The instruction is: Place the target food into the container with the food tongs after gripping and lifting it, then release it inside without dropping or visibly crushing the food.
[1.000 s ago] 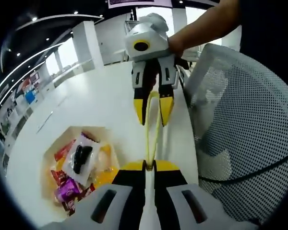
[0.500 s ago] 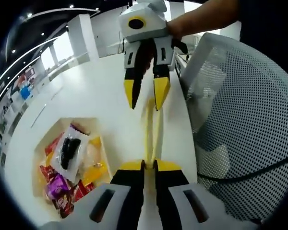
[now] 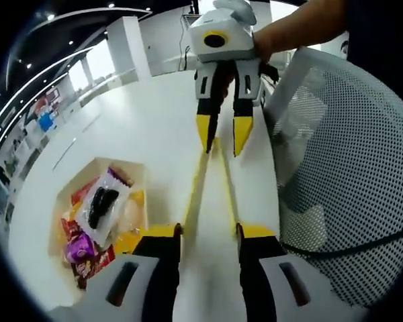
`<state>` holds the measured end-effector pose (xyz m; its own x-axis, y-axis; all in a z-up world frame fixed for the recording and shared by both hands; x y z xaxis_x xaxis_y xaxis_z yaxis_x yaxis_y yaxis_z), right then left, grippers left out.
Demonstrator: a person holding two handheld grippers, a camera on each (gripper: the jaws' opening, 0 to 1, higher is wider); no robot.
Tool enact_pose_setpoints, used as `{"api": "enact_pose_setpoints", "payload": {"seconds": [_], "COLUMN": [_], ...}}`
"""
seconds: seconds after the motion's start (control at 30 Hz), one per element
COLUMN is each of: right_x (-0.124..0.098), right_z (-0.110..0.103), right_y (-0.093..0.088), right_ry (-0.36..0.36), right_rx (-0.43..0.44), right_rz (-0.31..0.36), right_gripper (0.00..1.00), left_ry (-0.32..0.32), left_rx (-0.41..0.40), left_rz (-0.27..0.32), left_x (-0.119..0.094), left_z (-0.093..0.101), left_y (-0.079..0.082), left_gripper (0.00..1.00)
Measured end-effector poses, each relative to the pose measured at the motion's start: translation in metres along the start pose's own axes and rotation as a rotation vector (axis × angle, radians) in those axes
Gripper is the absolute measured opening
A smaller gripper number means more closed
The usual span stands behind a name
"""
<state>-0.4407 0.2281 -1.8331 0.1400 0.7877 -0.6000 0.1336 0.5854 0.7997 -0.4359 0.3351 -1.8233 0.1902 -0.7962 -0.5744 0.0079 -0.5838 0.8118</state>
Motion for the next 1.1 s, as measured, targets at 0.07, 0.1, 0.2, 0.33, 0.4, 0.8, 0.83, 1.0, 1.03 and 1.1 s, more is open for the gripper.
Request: {"api": "enact_pose_setpoints", "payload": {"seconds": [0.07,0.1,0.2,0.33,0.4,0.8,0.83,1.0,1.03,1.1], "right_x": [0.0,0.001,-0.002,-0.018,-0.031,-0.114,-0.121,-0.136,-0.137,-0.14], "right_z": [0.0,-0.001,-0.001,0.011,0.022,0.046,0.045,0.036,0.035,0.034], "right_y": [0.0,0.0,0.005,0.029,0.042,0.052,0.048,0.015,0.006,-0.013], "right_ry": [-0.001,-0.001,-0.008,-0.067,-0.121,-0.409,-0.427,-0.485,-0.494,-0.547], "right_rx": [0.009,0.025,0.03,0.043,0.054,0.137,0.155,0.208,0.221,0.238], "right_rz": [0.002,0.006,0.025,0.118,0.166,0.304,0.316,0.336,0.32,0.272], "right_gripper": [0.16,0.16,0.19,0.21,0.26,0.66,0.7,0.85,0.88,0.96], "left_ry": [0.034,0.04,0.068,0.164,0.224,0.404,0.416,0.481,0.484,0.496], "left_rx": [-0.006,-0.04,-0.048,-0.071,-0.072,-0.241,-0.257,-0.348,-0.36,-0.371], "left_rz": [0.068,0.077,0.117,0.206,0.24,0.296,0.301,0.278,0.277,0.281], "left_x": [-0.004,-0.008,-0.02,-0.042,-0.054,-0.113,-0.118,-0.132,-0.133,-0.135], "left_z": [-0.005,-0.005,-0.009,-0.026,-0.039,-0.063,-0.062,-0.052,-0.05,-0.046], "left_y": [0.01,0.013,0.026,0.047,0.055,0.033,0.027,-0.012,-0.018,-0.029], "left_gripper": [0.4,0.43,0.47,0.58,0.69,0.98,1.0,1.0,1.0,1.0]}}
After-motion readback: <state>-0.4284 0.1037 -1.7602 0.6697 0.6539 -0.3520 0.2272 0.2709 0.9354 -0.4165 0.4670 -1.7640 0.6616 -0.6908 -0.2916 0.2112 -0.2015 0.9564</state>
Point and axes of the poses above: the point that each gripper's makers call its tool centre point, and the gripper's own axes: x roughly forward along the fingers, z roughly to its right, y roughly out of its top, the point moved 2 cm from there along -x, roughly backward along the fingers, and after that the axes turned 9 degrees about z, right-handed, at the moved point
